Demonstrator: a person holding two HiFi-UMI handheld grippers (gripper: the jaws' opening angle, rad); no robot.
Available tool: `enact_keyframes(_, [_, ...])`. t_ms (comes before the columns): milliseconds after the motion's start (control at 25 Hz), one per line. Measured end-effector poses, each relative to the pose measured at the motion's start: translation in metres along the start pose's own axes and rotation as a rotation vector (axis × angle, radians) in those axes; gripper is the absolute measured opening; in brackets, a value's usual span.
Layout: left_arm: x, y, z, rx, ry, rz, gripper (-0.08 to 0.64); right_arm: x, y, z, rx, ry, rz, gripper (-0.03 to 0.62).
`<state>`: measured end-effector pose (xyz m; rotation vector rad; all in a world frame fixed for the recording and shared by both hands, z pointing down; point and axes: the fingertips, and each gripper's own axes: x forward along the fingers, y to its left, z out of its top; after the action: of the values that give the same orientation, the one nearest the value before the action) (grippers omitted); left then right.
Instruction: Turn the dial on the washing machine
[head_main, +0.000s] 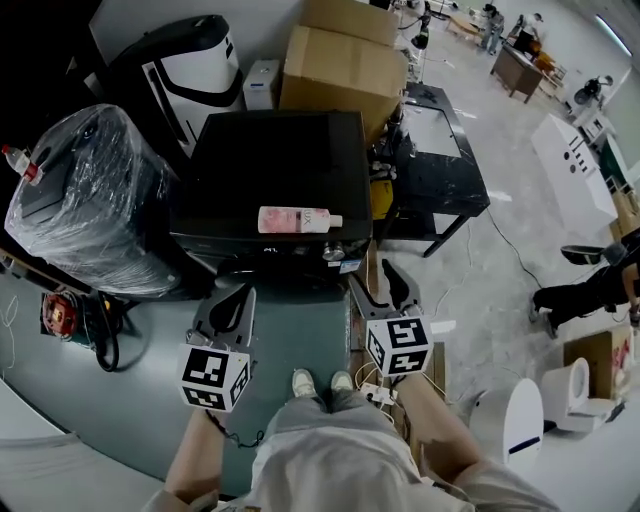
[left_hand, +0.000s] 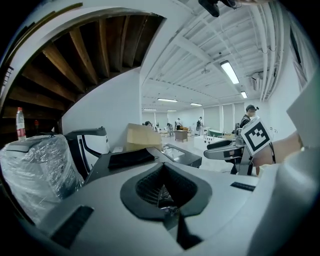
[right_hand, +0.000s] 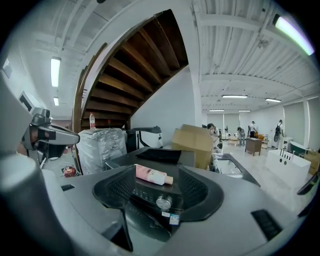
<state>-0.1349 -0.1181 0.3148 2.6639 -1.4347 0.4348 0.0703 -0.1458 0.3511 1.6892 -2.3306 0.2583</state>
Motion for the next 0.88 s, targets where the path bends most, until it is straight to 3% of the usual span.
enact_keyframes(200, [0.014, 0.0, -0.024, -0.027, 0.03, 0.04, 0.02, 0.025, -0.012, -0.019, 0.013, 0.009, 0.009, 0.287])
enact_keyframes(600, [0.041, 0.003, -0.064, 0.002, 0.018, 0.092, 0.02, 0.087, -0.014, -0.069, -0.047, 0.02, 0.045, 0.287])
enact_keyframes(880, [0.059, 0.019, -0.1, 0.005, 0.036, 0.142, 0.02, 0.125, -0.014, -0.11, -0.014, 0.03, 0.03, 0.287])
